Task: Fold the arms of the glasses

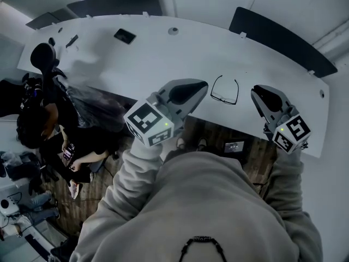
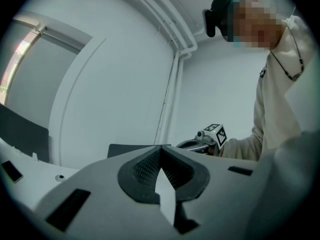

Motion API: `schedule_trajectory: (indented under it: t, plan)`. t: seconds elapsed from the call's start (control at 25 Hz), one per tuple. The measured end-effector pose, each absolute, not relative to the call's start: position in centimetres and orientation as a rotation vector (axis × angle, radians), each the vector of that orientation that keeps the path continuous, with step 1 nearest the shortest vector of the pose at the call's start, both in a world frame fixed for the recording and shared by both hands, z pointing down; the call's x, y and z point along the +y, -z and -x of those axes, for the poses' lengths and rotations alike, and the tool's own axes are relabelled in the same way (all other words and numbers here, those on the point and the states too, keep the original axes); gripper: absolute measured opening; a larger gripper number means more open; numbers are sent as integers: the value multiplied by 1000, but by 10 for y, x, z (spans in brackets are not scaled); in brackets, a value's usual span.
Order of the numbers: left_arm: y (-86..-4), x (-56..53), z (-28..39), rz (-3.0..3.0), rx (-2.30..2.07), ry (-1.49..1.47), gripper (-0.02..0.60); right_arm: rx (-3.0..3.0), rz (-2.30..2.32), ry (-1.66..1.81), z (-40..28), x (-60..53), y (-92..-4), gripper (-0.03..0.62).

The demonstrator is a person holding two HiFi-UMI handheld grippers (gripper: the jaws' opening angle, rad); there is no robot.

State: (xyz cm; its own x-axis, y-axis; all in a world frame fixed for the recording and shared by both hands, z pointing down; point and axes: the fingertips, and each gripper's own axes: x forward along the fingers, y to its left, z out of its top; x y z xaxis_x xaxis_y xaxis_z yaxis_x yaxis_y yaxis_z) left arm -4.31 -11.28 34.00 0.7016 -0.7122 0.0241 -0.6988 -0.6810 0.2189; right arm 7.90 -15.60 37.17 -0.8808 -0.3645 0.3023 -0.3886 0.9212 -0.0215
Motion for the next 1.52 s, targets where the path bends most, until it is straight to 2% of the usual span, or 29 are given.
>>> schedule_trajectory:
  t: [1.0,1.16,1.52]
  plan:
    - [-379,-110,79,-2558,-1217,110,6,-2686,-465,-177,-50,-184,-431,25]
    - [-382,-111,84,-2547,-1233,109,6,-2562,-389,-154,-52,-186,-475,75]
    - [-388,-105,113,-2478,-1328,116,6,-2372,-183,-203,-44,-184,-566,129]
